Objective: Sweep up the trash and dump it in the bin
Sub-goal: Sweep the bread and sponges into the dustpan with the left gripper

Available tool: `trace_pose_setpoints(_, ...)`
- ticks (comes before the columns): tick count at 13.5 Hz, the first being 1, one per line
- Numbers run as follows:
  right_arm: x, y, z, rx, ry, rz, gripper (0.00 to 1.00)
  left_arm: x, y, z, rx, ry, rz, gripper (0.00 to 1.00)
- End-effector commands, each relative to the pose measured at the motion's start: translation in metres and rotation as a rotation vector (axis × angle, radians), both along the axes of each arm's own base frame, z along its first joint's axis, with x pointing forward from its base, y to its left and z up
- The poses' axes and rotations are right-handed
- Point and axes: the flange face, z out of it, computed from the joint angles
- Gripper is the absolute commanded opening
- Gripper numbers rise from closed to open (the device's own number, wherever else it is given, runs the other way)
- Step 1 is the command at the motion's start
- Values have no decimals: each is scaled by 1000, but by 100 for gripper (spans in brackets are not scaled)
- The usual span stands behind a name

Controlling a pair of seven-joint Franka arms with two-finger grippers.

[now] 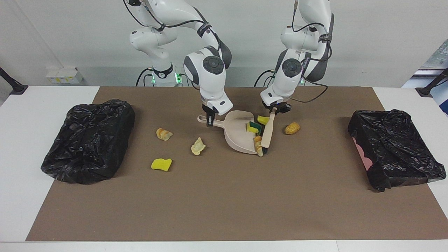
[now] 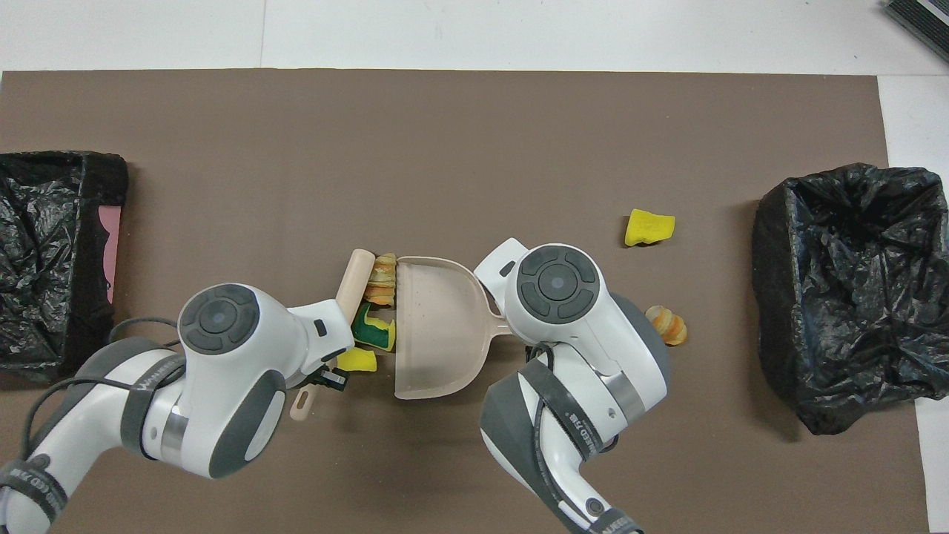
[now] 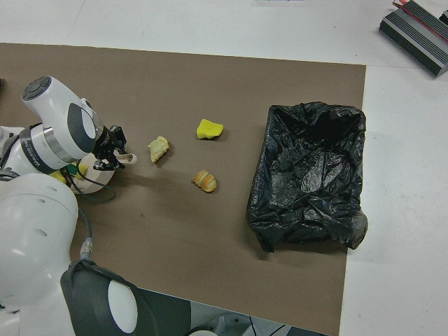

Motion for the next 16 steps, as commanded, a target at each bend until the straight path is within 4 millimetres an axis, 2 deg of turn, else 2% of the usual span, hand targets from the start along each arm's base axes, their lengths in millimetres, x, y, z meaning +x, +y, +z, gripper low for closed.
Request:
trace_pose_setpoints(1, 2, -1, -1, 2, -18, 21, 0, -26, -23, 9, -41, 42, 73, 0)
trace_pose_setpoints(3, 3, -1, -2, 1, -17, 21, 0, -26, -45, 20, -56, 46, 207, 0)
trace_pose_setpoints(5, 2, -1, -1, 1, -17, 21, 0, -23, -54, 37, -77, 30, 260, 0)
trace_pose_setpoints(9, 6, -4, -1, 1, -17, 26, 0, -12, -45, 71, -67, 43, 446, 0)
trace_pose_setpoints(11, 5, -3, -1, -8, -15, 33, 0, -7, -17, 73, 7, 79, 566, 0)
trace_pose_setpoints(13, 4, -4, -1, -10, -12, 33, 0, -5, 20, 70, 111, 66, 582, 0)
trace_pose_setpoints(16, 2, 0, 1, -10, -13, 30, 0, 4, 71, 60, 176, 46, 657, 0)
